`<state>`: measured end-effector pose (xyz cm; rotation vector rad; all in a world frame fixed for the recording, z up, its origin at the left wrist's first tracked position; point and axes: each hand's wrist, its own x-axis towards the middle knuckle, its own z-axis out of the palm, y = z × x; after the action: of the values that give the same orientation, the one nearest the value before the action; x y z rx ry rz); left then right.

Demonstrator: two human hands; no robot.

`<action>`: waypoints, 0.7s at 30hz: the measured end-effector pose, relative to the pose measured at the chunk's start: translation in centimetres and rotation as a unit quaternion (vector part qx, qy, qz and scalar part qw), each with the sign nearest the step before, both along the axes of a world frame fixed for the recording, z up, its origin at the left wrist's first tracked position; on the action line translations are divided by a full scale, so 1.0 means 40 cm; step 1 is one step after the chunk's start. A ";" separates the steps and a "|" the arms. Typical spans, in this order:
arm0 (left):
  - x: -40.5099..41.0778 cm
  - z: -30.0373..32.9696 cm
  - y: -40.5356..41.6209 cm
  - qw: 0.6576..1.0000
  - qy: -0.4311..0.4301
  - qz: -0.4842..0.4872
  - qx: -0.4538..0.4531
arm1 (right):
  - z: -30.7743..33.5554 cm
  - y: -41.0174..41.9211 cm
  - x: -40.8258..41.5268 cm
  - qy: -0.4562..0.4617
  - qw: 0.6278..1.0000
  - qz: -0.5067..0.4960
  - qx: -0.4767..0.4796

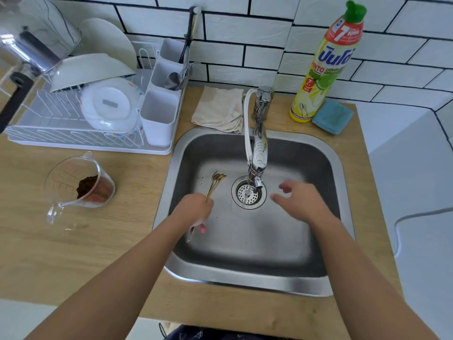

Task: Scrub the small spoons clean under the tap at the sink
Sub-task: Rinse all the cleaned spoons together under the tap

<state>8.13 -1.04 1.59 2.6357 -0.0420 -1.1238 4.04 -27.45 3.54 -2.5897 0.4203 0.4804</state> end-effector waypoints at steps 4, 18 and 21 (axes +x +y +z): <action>0.008 -0.001 -0.011 0.998 -0.007 0.048 -0.041 | 0.144 0.004 0.107 -0.184 0.982 -0.014 0.038; 0.009 -0.001 -0.008 0.980 -0.018 0.172 -0.102 | 0.246 0.054 0.306 -0.163 0.977 0.127 -0.043; 0.013 -0.004 -0.014 0.976 -0.003 0.183 -0.115 | 0.239 0.034 0.297 -0.143 0.981 0.129 0.001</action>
<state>8.63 -1.60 1.42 2.3170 0.2835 -0.9229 15.93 -26.09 13.10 -2.6697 -0.0140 0.1837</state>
